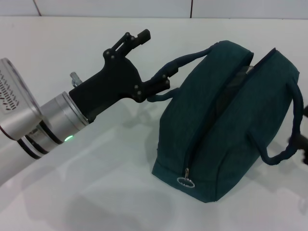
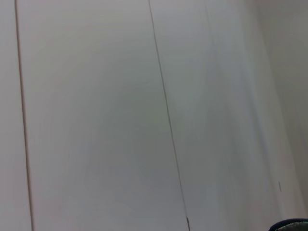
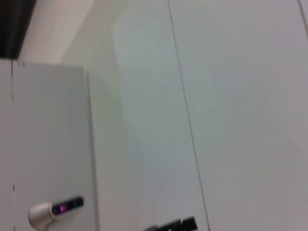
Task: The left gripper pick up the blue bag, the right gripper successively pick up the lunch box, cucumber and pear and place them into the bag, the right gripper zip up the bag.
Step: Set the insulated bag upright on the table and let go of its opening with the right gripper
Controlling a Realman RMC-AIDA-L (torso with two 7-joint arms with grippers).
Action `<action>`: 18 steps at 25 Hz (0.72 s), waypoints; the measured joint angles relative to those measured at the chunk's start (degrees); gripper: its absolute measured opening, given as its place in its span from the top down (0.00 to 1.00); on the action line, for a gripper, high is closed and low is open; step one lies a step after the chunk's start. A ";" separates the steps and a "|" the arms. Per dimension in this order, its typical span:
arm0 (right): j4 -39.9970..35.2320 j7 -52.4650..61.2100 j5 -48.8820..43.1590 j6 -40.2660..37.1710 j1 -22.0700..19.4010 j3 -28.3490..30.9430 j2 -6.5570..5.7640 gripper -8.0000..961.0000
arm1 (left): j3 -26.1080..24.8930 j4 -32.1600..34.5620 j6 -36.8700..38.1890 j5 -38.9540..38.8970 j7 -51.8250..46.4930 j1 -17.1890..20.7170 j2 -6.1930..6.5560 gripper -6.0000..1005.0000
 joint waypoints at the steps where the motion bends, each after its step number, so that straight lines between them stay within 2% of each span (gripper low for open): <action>1: 0.14 0.26 0.18 -1.36 -0.61 0.34 -0.36 0.29 | 0.01 0.07 -0.48 0.00 0.00 0.05 0.03 0.11; 3: 0.05 0.16 0.43 -4.13 -2.33 2.43 -0.63 0.29 | 0.01 0.27 -0.66 0.00 0.06 0.12 0.03 0.11; 6: 0.00 0.39 0.46 -4.83 -3.74 6.27 -0.33 0.29 | 0.01 0.27 -0.73 0.00 0.46 0.04 0.03 0.11; 10: 0.53 3.68 0.39 -0.44 -4.72 11.67 0.23 0.29 | 0.01 0.32 -0.88 0.00 0.67 -0.07 -0.01 0.11; 14: 0.36 6.91 -0.33 6.66 -4.01 10.84 0.32 0.30 | 0.00 0.40 -1.30 0.00 0.69 -0.66 -0.03 0.11; 18: 0.02 11.06 -2.06 13.26 -0.76 8.91 0.67 0.30 | 0.01 0.41 -1.38 0.00 0.70 -1.05 -0.06 0.11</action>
